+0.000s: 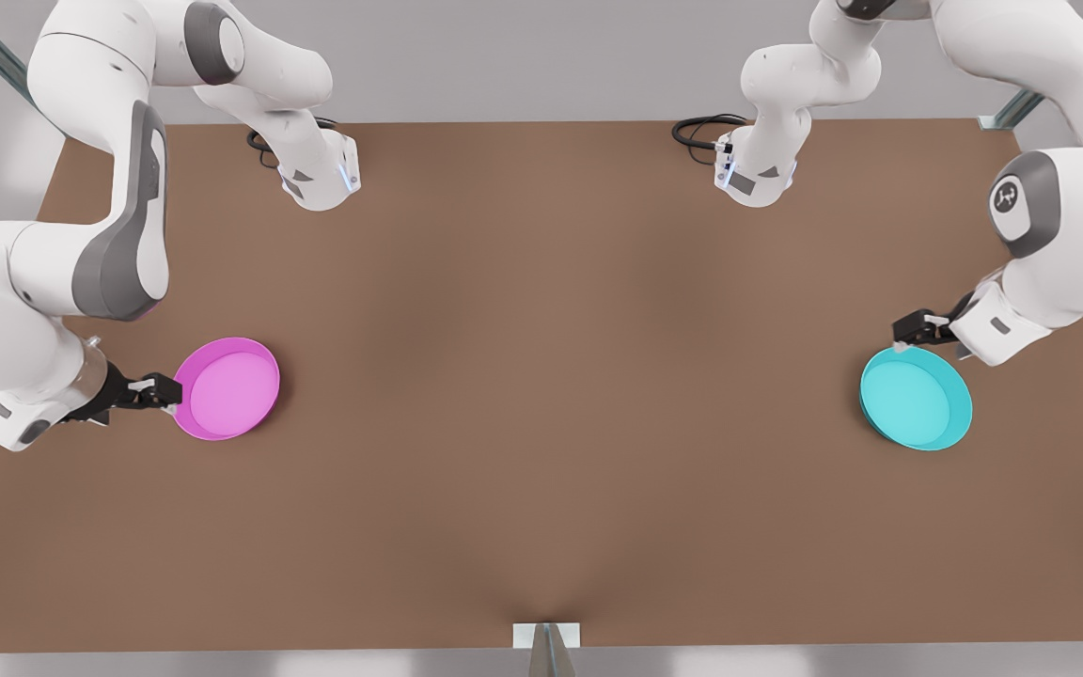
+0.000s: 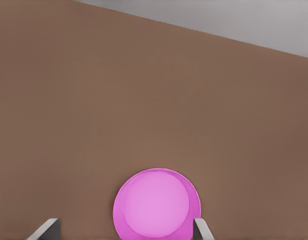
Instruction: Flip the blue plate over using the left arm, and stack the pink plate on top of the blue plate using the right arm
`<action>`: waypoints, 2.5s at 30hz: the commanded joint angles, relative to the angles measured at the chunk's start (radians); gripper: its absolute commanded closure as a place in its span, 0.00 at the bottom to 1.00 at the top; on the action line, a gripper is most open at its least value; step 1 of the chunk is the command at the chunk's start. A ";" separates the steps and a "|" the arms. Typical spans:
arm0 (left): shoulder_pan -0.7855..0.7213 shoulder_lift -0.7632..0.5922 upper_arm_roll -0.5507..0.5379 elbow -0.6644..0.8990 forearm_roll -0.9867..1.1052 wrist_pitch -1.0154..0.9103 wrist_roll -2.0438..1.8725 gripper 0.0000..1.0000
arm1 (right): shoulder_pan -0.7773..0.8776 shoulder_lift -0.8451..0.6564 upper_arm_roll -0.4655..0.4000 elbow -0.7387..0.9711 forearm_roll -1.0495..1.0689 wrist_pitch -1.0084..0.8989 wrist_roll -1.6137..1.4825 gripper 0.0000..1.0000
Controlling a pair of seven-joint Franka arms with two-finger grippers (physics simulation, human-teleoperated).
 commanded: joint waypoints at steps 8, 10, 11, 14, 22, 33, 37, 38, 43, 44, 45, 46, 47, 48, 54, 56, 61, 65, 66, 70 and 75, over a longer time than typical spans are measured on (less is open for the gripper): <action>0.085 0.097 0.044 0.038 -0.005 0.014 0.015 0.00 | -0.001 0.000 0.000 -0.001 0.000 0.005 0.000 0.00; 0.094 0.137 0.109 0.022 -0.112 0.083 0.018 0.00 | 0.001 0.000 0.000 -0.003 0.000 0.005 0.000 0.00; 0.134 0.179 0.109 0.009 -0.129 0.126 0.049 0.00 | 0.001 0.000 0.000 -0.003 0.000 0.003 0.000 0.00; 0.197 0.332 0.115 0.035 -0.192 0.177 0.176 0.00 | 0.001 0.000 0.000 -0.001 0.000 0.003 0.000 0.00; 0.284 0.554 0.233 0.028 -0.397 0.321 0.607 0.00 | 0.001 0.001 0.000 -0.006 -0.002 0.005 0.000 0.00; 0.358 0.726 0.261 0.114 -0.574 0.322 0.764 0.00 | 0.001 0.008 0.000 -0.004 -0.002 0.003 0.000 0.00; 0.358 0.708 0.261 0.117 -0.563 0.310 0.765 0.00 | 0.001 0.006 0.000 -0.004 -0.002 0.003 0.000 0.00; 0.358 0.711 0.261 0.117 -0.561 0.310 0.765 0.00 | 0.001 0.006 0.000 -0.004 -0.002 0.003 0.000 0.00; 0.358 0.723 0.261 0.107 -0.560 0.310 0.758 0.26 | 0.001 0.008 0.000 -0.006 -0.002 0.003 -0.002 0.00; 0.358 0.723 0.261 0.107 -0.561 0.310 0.756 0.31 | -0.001 0.008 0.000 -0.006 -0.002 0.005 -0.002 0.00; 0.358 0.723 0.261 0.107 -0.561 0.310 0.755 0.34 | -0.001 0.008 0.000 -0.006 -0.002 0.003 0.000 0.00; 0.358 0.723 0.261 0.107 -0.561 0.310 0.755 0.36 | 0.001 0.008 0.000 -0.006 -0.002 0.003 0.000 0.00; 0.358 0.725 0.261 0.107 -0.560 0.310 0.755 0.42 | -0.001 0.009 0.000 -0.006 -0.002 0.003 -0.002 0.00; 0.358 0.723 0.261 0.107 -0.560 0.310 0.755 0.43 | -0.001 0.008 0.000 -0.006 -0.002 0.003 0.000 0.00; 0.356 0.732 0.268 0.110 -0.554 0.322 0.762 0.45 | -0.001 0.009 0.000 -0.006 -0.002 0.005 0.000 0.00; 0.356 0.734 0.270 0.117 -0.525 0.321 0.761 0.45 | -0.001 0.009 0.000 -0.006 -0.002 0.003 0.000 0.00; 0.356 0.731 0.282 0.111 -0.525 0.285 0.779 0.50 | -0.001 0.008 0.000 -0.004 -0.002 0.003 -0.002 0.00; 0.356 0.731 0.284 0.109 -0.526 0.259 0.776 0.51 | -0.001 0.009 0.000 -0.006 -0.002 0.003 0.000 0.00; 0.356 0.731 0.284 0.109 -0.529 0.262 0.778 0.52 | -0.001 0.009 0.000 -0.006 -0.002 0.003 0.000 0.00; 0.356 0.732 0.284 0.109 -0.529 0.262 0.776 0.59 | -0.001 0.009 0.000 -0.006 -0.002 0.003 0.000 0.00; 0.356 0.731 0.282 0.111 -0.534 0.261 0.775 0.66 | -0.001 0.009 0.000 -0.006 -0.002 0.003 0.000 0.00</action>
